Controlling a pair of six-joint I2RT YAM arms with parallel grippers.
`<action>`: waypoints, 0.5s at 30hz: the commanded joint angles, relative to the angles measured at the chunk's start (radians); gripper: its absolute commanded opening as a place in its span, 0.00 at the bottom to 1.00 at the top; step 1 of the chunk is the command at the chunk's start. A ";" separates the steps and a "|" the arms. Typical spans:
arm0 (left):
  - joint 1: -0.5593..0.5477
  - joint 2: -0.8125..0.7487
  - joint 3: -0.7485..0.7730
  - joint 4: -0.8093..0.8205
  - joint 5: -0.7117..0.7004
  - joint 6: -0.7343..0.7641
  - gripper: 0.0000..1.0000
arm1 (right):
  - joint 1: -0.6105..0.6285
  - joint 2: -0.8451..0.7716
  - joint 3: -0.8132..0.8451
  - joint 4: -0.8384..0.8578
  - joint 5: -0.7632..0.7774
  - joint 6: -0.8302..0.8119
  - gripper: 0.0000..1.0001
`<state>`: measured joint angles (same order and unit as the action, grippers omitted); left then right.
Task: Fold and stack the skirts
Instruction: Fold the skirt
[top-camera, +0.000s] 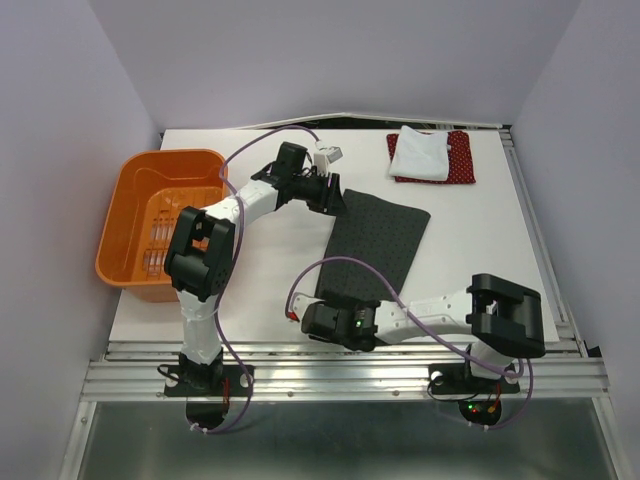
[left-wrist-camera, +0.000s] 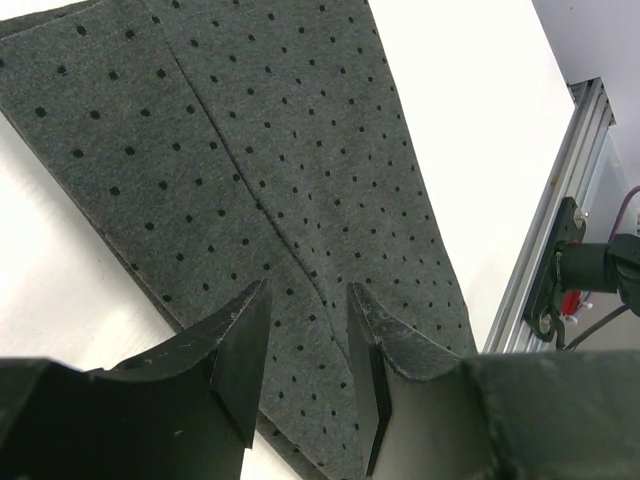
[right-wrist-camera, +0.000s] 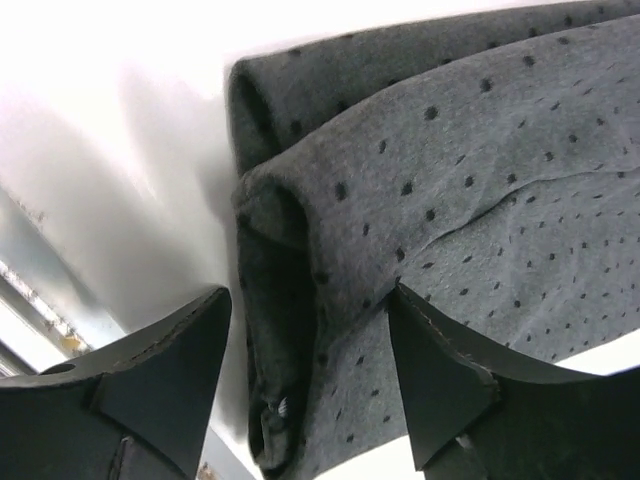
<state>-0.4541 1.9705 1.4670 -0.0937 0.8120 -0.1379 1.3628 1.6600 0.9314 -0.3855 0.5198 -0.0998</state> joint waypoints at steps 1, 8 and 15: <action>0.000 -0.036 0.029 0.028 0.021 0.018 0.47 | 0.009 0.052 -0.037 0.076 0.040 0.019 0.68; 0.000 -0.055 -0.028 0.049 0.033 0.011 0.48 | -0.005 0.083 -0.086 0.138 0.049 -0.008 0.38; 0.000 -0.082 -0.062 0.005 0.029 0.072 0.50 | -0.054 -0.008 0.000 0.076 -0.065 -0.006 0.01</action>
<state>-0.4541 1.9697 1.4128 -0.0845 0.8181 -0.1173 1.3369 1.7103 0.8898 -0.2535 0.5735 -0.1280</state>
